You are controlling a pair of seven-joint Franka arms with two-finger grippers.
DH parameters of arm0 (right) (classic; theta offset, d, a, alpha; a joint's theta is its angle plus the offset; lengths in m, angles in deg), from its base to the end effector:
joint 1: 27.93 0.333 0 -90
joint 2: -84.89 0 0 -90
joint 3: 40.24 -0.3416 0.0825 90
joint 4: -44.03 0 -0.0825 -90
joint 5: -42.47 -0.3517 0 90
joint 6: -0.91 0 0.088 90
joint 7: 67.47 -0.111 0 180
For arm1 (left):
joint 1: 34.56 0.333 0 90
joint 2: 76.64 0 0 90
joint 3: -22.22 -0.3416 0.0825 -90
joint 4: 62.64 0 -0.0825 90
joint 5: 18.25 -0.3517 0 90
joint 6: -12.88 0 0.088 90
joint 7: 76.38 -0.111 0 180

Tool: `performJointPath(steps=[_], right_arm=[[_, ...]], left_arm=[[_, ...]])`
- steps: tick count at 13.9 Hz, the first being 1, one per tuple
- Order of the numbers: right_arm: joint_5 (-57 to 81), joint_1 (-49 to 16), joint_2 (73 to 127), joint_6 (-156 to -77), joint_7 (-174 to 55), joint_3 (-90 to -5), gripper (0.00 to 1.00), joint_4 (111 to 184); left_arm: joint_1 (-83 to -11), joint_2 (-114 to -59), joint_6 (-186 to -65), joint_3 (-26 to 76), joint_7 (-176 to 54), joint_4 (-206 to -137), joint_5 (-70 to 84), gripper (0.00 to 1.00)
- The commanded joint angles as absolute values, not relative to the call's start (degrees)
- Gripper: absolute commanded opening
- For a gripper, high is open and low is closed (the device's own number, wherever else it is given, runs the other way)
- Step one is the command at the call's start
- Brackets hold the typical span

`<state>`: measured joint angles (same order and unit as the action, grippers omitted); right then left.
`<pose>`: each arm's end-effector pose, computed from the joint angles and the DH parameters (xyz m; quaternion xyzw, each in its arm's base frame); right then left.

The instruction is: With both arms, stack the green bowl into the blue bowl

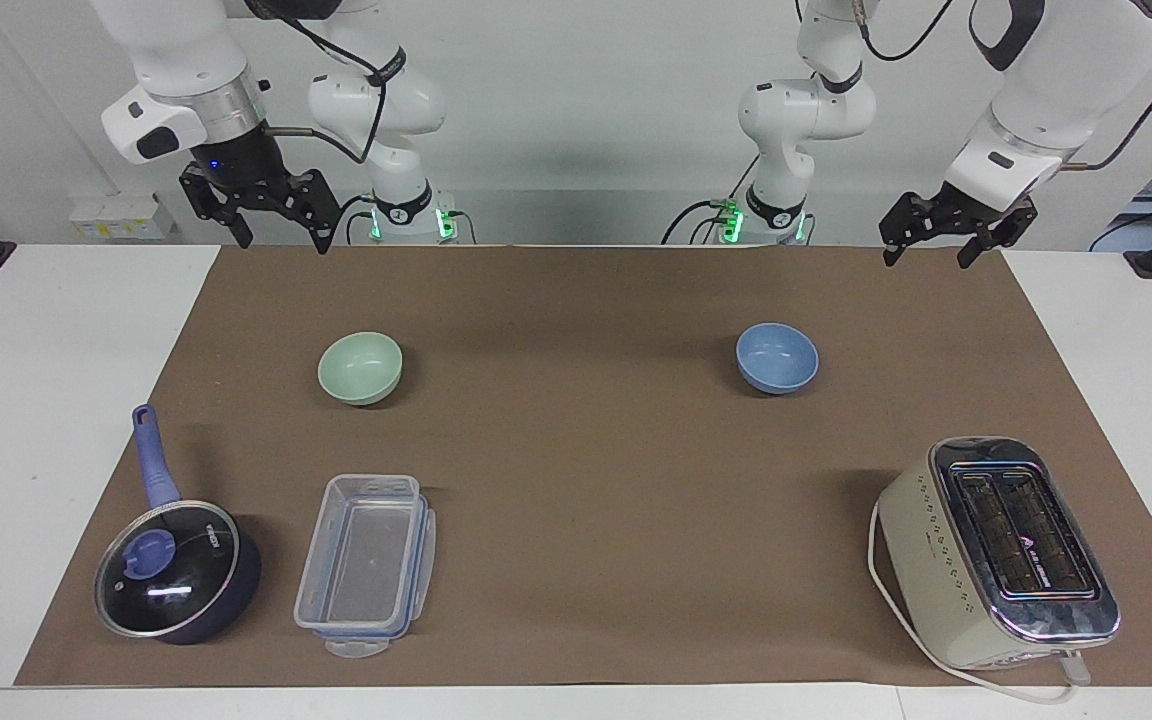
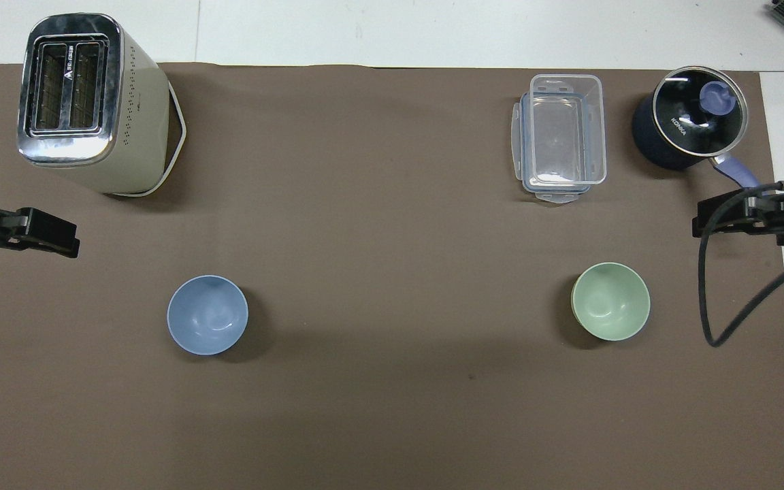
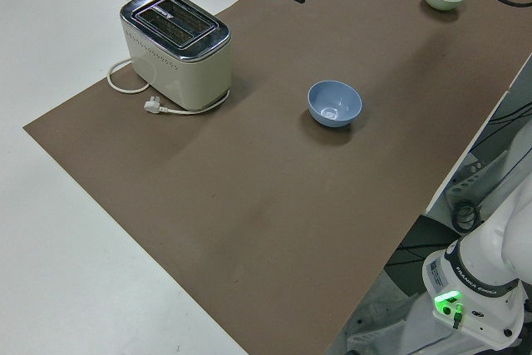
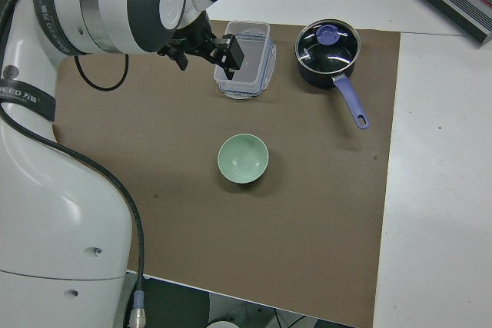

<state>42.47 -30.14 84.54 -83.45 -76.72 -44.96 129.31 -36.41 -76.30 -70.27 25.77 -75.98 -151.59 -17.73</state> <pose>0.5098 0.0225 0.6765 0.9983 -0.0588 -0.0049 0.0008 0.5047 -0.0489 0.6472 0.9979 -0.0439 -0.0478 0.0019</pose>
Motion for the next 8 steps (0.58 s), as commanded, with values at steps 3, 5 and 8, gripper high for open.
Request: performJointPath(steps=[3, 5, 8], right_arm=[[41.2, -30.8, 84.4, -82.7, -75.6, -45.0, 1.00, 128.8], [41.2, -30.9, 84.4, -82.7, -75.6, -44.8, 1.00, 128.8], [41.2, -30.9, 84.4, -82.1, -75.6, -44.7, 1.00, 128.8]], left_arm=[[-34.9, -73.9, -75.0, 26.0, -76.3, -158.2, -18.5, 1.00], [-34.9, -73.5, -78.3, 26.0, -76.7, -161.6, -18.4, 1.00], [-34.3, -72.1, -85.0, 26.0, -77.7, -168.6, -16.6, 1.00]])
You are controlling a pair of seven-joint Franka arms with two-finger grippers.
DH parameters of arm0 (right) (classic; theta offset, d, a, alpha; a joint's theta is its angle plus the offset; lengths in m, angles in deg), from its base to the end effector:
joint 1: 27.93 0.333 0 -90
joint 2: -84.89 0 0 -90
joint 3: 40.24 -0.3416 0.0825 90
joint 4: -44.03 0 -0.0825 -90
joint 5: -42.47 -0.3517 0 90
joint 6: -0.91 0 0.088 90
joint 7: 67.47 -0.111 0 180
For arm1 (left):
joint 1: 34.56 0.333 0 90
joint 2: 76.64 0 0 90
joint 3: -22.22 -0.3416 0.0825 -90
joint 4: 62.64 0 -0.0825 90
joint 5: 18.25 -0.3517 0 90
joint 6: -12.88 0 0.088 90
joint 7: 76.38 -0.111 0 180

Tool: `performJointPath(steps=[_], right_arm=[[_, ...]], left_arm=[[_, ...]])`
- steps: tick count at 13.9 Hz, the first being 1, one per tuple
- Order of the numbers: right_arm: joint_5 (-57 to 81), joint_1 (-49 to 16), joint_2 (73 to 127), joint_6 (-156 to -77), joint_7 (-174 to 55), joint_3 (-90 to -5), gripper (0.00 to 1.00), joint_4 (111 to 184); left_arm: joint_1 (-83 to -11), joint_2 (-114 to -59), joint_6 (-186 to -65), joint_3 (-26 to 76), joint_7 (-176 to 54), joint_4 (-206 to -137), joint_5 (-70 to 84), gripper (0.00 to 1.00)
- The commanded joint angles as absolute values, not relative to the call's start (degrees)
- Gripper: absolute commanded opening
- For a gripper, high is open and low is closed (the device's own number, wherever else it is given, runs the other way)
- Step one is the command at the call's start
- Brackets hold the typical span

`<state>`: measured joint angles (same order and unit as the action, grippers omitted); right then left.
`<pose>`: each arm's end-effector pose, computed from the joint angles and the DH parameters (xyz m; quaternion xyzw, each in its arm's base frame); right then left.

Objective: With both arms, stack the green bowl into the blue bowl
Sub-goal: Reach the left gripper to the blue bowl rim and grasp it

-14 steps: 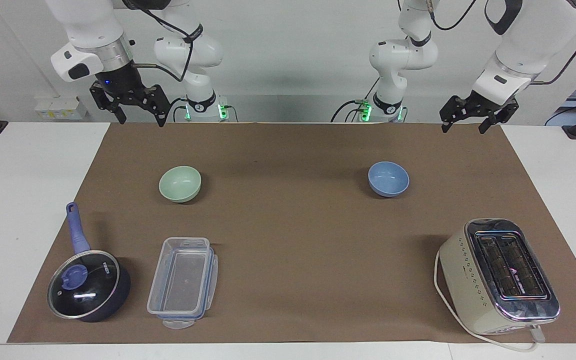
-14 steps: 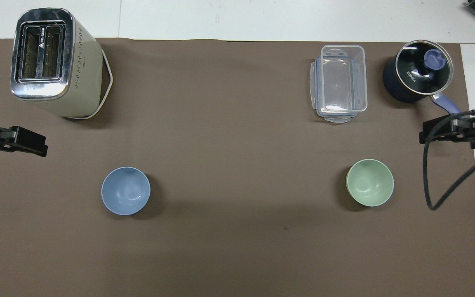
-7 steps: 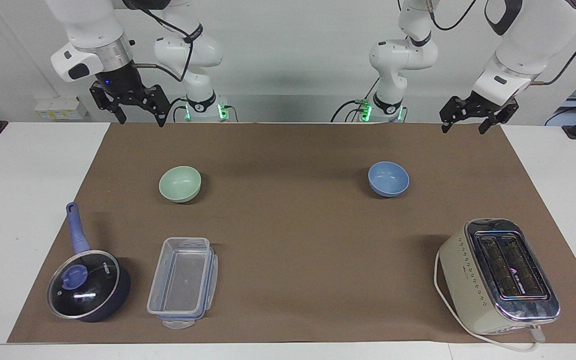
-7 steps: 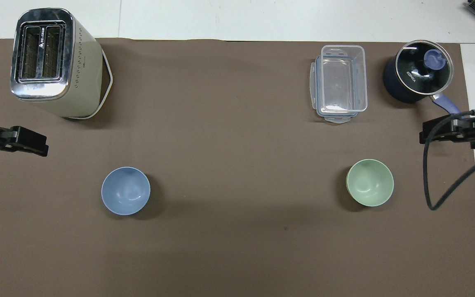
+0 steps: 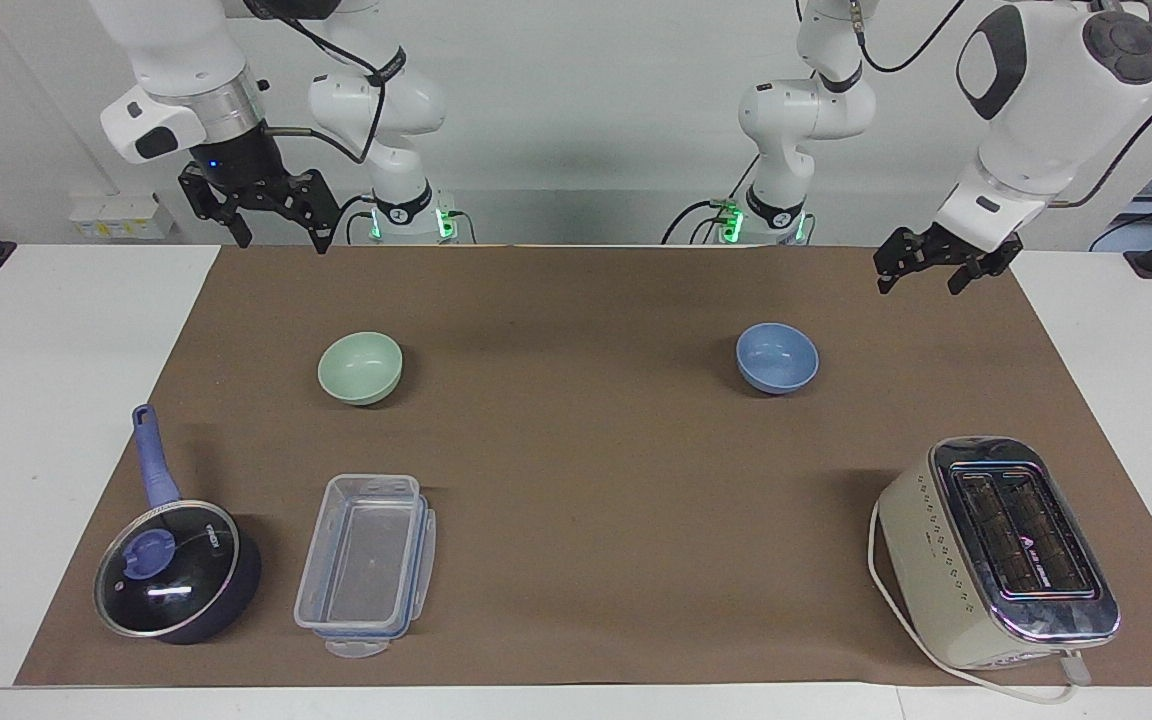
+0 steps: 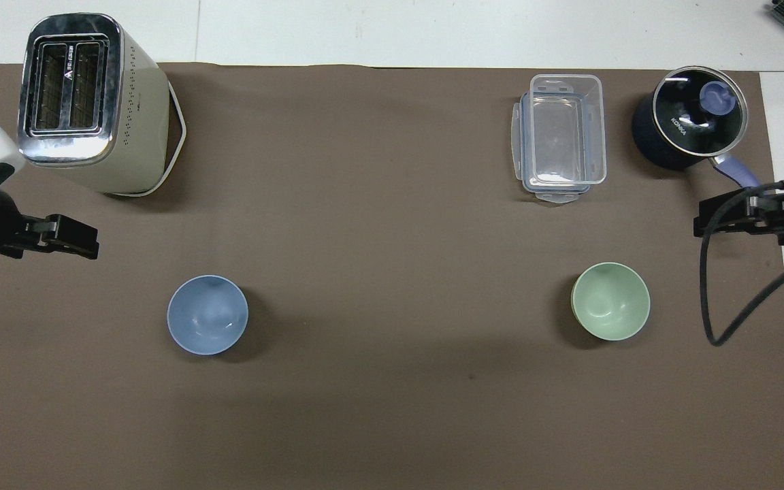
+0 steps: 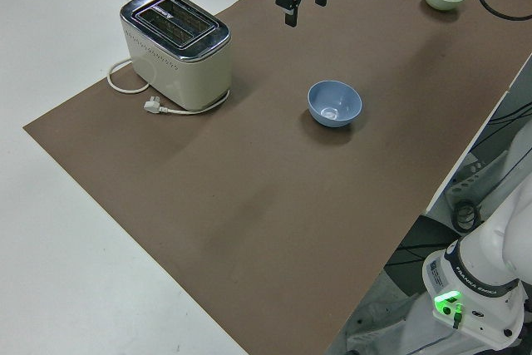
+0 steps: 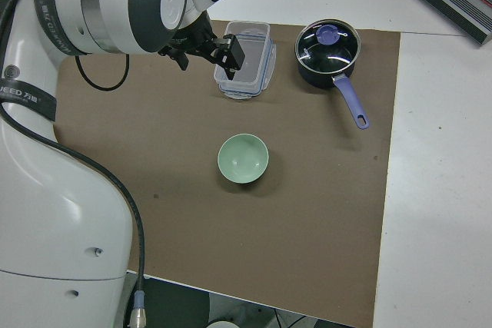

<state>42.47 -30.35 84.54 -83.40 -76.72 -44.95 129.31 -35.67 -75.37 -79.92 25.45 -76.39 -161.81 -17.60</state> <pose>0.5098 0.0206 0.6764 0.9981 -0.0607 -0.0054 0.0008 0.5108 -0.0403 0.5913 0.9983 -0.0374 -0.0447 0.0033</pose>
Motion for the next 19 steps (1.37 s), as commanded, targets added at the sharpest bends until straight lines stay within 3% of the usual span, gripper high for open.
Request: performJointPath(steps=[1, 12, 17, 18, 19], right_arm=[[41.2, -31.2, 84.4, -82.8, -75.6, -44.7, 1.00, 128.8], [41.9, -32.1, 84.7, -83.0, -75.2, -44.6, 1.00, 128.7], [43.2, -31.3, 85.2, -84.3, -75.7, -44.6, 1.00, 128.7], [43.2, -31.3, 85.2, -84.3, -75.7, -44.6, 1.00, 128.7], [43.3, -31.3, 85.2, -84.3, -75.7, -44.6, 1.00, 128.7]], left_arm=[[-34.2, -71.5, -87.0, 26.0, -77.7, -170.7, -16.1, 1.00], [-35.6, -72.6, -113.5, 26.1, -81.7, -194.0, -11.7, 1.00], [-38.5, -73.7, -122.3, 26.1, -81.0, -200.4, -9.1, 1.00], [-38.5, -74.1, -123.2, 26.1, -81.0, -201.4, -8.9, 0.86], [-38.5, -74.3, -124.2, 26.1, -81.0, -202.1, -8.3, 0.54]])
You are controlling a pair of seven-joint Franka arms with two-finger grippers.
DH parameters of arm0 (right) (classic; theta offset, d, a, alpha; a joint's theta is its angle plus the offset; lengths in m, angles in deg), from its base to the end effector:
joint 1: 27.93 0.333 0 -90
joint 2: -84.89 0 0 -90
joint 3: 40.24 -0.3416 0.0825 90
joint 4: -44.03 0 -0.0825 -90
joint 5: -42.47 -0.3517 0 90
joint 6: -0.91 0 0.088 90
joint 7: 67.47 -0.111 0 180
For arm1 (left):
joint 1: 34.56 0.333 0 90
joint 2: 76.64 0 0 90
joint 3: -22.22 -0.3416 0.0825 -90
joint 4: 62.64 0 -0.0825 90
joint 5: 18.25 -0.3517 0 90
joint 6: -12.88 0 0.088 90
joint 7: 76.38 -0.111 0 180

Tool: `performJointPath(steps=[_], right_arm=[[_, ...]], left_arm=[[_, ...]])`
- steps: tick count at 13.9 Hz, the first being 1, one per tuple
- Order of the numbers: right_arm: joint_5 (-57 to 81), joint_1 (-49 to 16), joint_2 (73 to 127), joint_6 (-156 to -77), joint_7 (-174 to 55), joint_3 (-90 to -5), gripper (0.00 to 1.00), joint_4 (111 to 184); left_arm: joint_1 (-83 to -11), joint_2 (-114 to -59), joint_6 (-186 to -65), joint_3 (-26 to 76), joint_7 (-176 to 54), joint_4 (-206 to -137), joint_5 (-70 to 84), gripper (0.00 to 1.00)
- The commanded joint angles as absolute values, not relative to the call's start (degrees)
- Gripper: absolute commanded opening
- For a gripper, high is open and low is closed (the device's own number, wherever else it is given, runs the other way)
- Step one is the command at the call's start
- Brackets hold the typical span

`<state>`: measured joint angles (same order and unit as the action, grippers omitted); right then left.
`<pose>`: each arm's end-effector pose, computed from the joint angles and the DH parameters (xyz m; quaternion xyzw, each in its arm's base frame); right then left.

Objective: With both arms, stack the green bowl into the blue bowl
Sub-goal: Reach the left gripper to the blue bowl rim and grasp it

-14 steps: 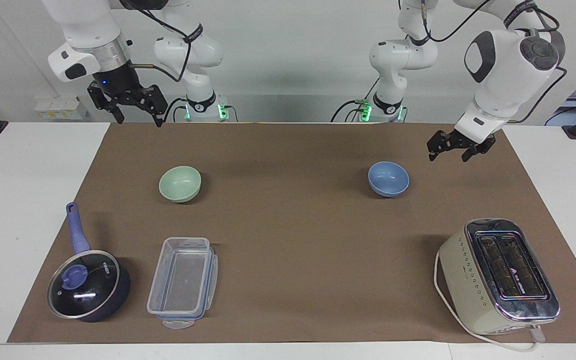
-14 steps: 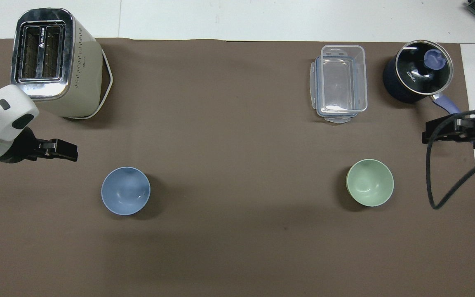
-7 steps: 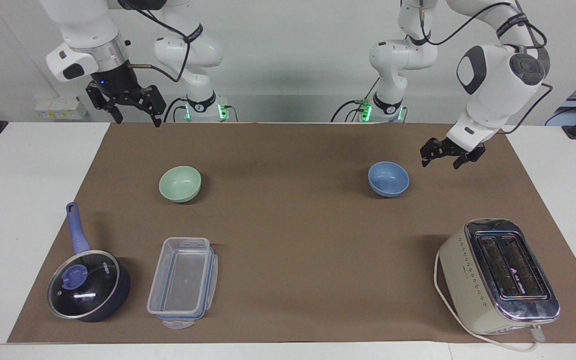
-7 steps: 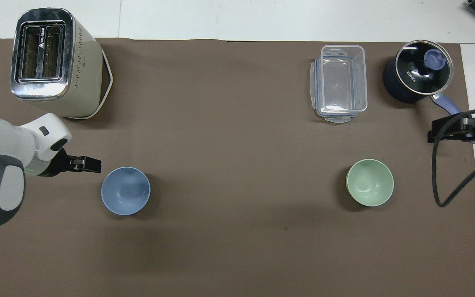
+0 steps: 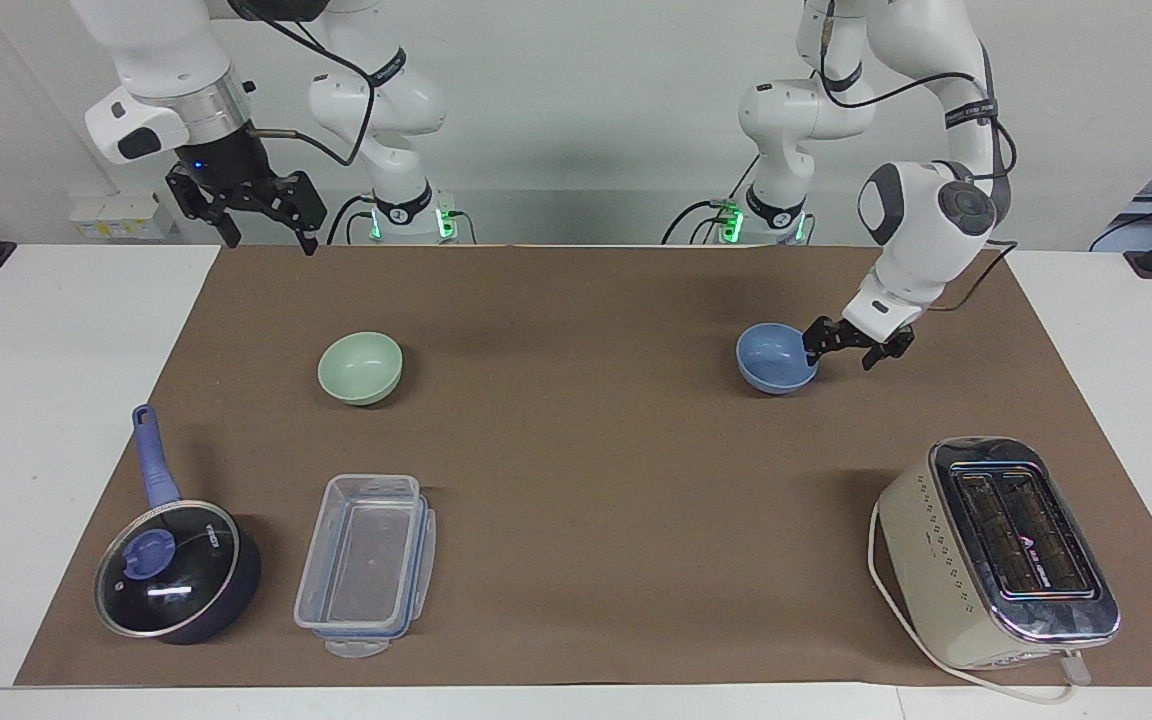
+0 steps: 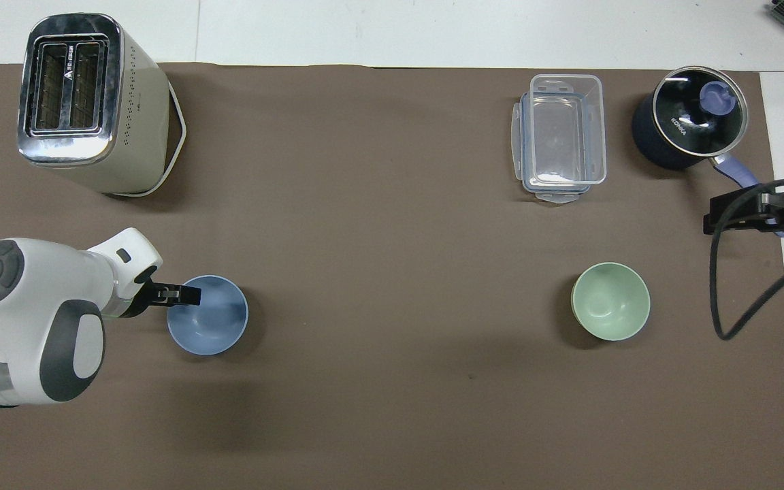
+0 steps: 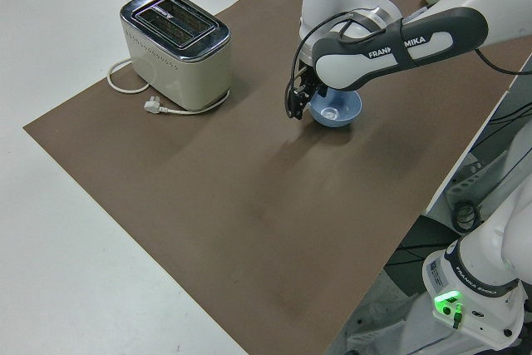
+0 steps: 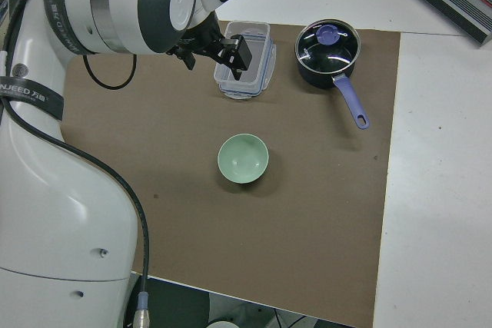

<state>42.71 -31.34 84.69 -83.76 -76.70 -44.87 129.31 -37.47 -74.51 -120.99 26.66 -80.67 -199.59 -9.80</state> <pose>0.5117 0.0105 0.6756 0.9975 -0.0700 -0.0034 0.0025 0.4595 -0.0622 0.3757 0.9974 -0.0499 -0.0096 0.0510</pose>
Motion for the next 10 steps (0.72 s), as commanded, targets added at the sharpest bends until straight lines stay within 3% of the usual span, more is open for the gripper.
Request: performJointPath(steps=[1, 2, 6, 10], right_arm=[[43.8, -31.3, 85.2, -84.4, -75.7, -44.6, 1.00, 128.7], [44.0, -31.3, 85.1, -84.8, -75.7, -44.6, 1.00, 128.7], [44.1, -31.4, 84.7, -85.8, -75.4, -44.7, 1.00, 128.8], [44.0, -31.4, 84.5, -85.8, -75.5, -44.7, 1.00, 129.1]], left_arm=[[-38.5, -74.2, -124.8, 26.1, -81.0, -202.8, -8.1, 0.17], [-38.4, -74.2, -124.6, 26.0, -81.6, -202.7, -8.1, 0.00], [-37.6, -74.7, -123.7, 26.1, -82.6, -200.9, -8.1, 0.00], [-37.3, -73.4, -112.4, 25.9, -82.6, -193.9, -6.0, 0.00]])
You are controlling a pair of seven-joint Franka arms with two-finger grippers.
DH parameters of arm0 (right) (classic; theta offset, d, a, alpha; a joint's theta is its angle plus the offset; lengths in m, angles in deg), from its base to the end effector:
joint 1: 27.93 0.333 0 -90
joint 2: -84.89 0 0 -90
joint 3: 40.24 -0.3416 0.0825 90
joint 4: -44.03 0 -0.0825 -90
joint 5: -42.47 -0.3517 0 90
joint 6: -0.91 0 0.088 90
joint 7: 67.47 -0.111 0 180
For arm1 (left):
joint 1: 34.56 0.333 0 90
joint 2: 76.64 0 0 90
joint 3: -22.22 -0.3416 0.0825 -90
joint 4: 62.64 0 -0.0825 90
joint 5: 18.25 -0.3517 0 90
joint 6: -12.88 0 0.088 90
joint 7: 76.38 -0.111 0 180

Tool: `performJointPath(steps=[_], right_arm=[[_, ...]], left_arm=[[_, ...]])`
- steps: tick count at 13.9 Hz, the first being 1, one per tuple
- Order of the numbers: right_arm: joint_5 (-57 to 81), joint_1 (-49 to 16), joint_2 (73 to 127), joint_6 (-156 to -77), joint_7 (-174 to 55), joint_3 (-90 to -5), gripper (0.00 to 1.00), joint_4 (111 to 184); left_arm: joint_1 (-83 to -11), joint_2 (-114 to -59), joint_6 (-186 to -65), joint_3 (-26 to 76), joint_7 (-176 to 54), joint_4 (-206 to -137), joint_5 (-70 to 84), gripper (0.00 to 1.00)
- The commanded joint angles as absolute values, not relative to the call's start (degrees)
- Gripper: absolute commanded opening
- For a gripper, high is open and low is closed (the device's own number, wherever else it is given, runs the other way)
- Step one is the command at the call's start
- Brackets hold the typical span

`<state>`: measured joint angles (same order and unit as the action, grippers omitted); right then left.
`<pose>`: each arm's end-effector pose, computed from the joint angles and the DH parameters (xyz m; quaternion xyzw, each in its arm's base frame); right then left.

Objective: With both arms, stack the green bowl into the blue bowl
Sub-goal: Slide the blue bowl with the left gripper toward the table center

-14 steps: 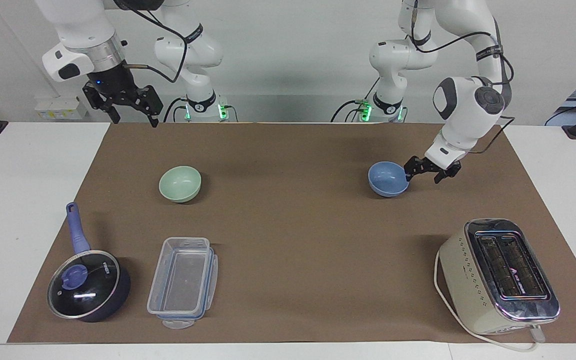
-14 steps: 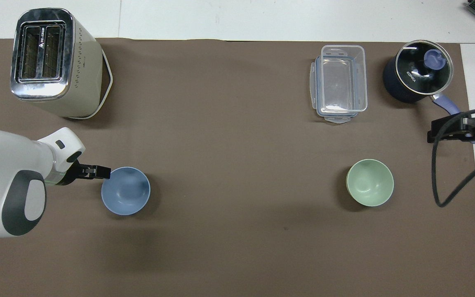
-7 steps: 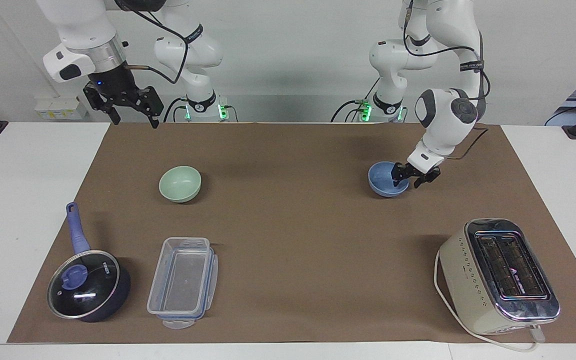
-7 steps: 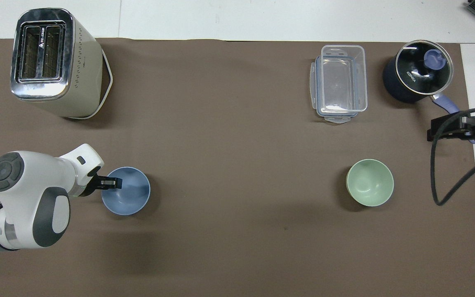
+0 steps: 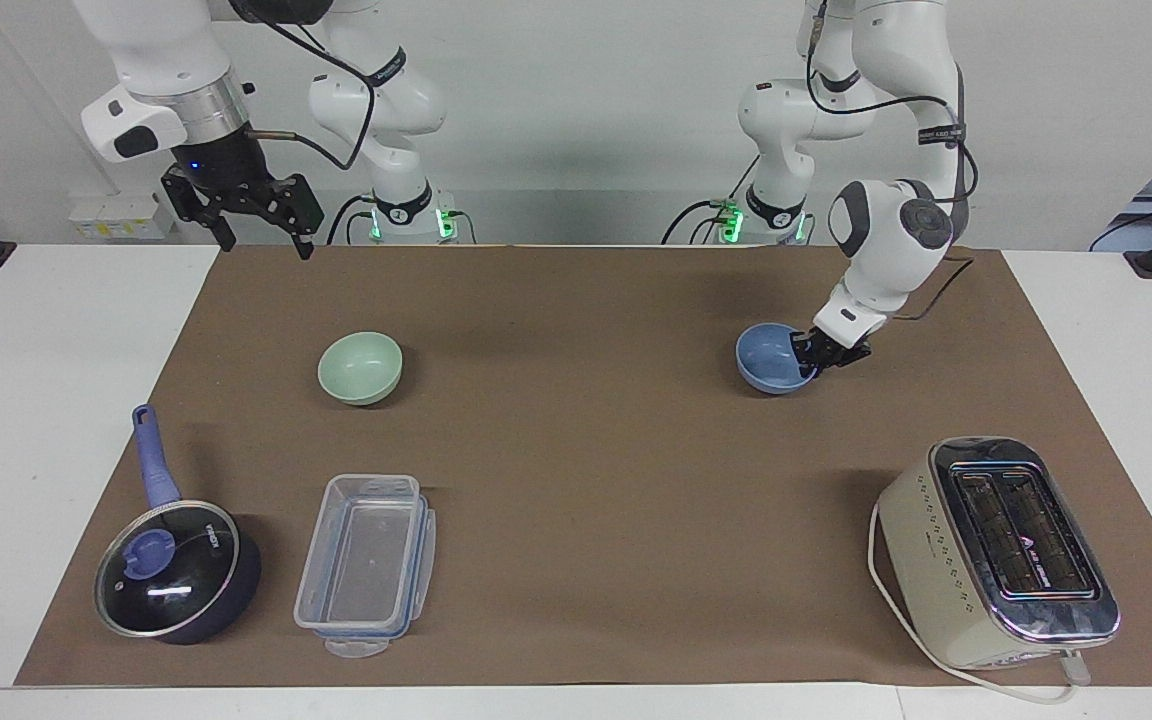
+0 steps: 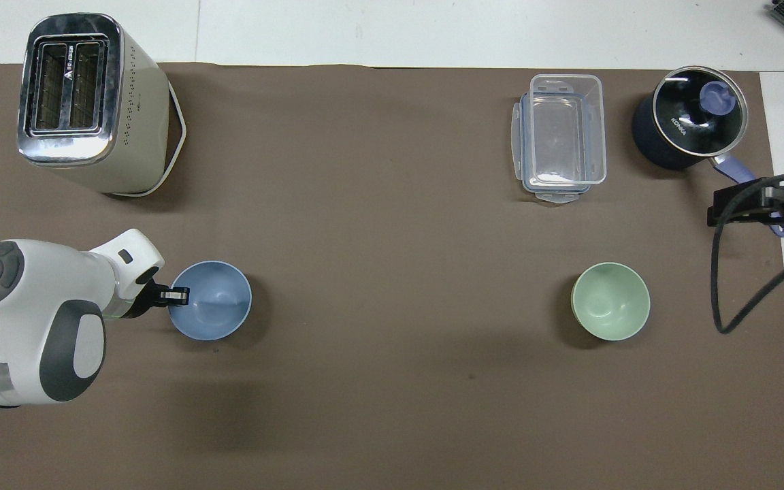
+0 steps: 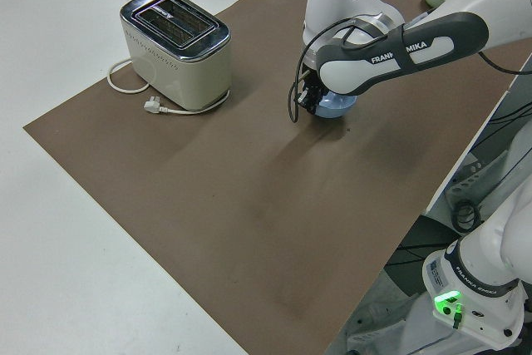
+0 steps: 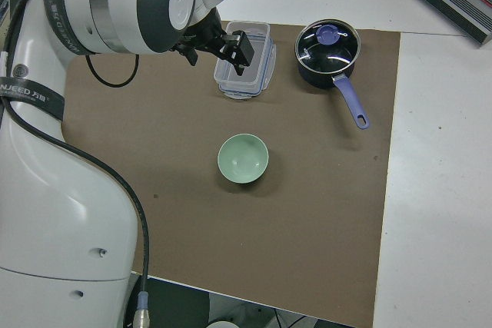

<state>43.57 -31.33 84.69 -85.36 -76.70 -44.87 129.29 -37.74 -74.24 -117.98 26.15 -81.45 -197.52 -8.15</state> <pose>0.5149 0.0089 0.6783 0.9974 -0.0705 0.0114 0.0087 0.4641 -0.0627 0.3879 0.9967 -0.0474 -0.0152 0.0641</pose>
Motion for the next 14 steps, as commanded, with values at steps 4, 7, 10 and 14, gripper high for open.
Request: performJointPath(steps=[4, 7, 10, 14], right_arm=[[44.0, -31.5, 84.5, -85.8, -75.5, -44.7, 1.00, 129.1], [44.0, -31.5, 84.5, -85.8, -75.2, -44.7, 1.00, 129.2], [44.0, -31.5, 84.5, -85.8, -74.9, -44.7, 1.00, 129.2], [43.9, -31.6, 84.5, -85.8, -74.8, -44.7, 1.00, 129.2]], left_arm=[[-38.1, -69.9, -109.0, 26.5, -82.4, -192.9, -2.2, 0.00], [-44.1, -68.8, -109.4, 26.7, -79.1, -193.6, 0.6, 0.00], [-50.7, -68.7, -110.8, 26.7, -73.7, -193.6, 0.6, 0.00], [-60.8, -70.5, -118.2, 26.7, -64.3, -195.4, 0.6, 0.00]])
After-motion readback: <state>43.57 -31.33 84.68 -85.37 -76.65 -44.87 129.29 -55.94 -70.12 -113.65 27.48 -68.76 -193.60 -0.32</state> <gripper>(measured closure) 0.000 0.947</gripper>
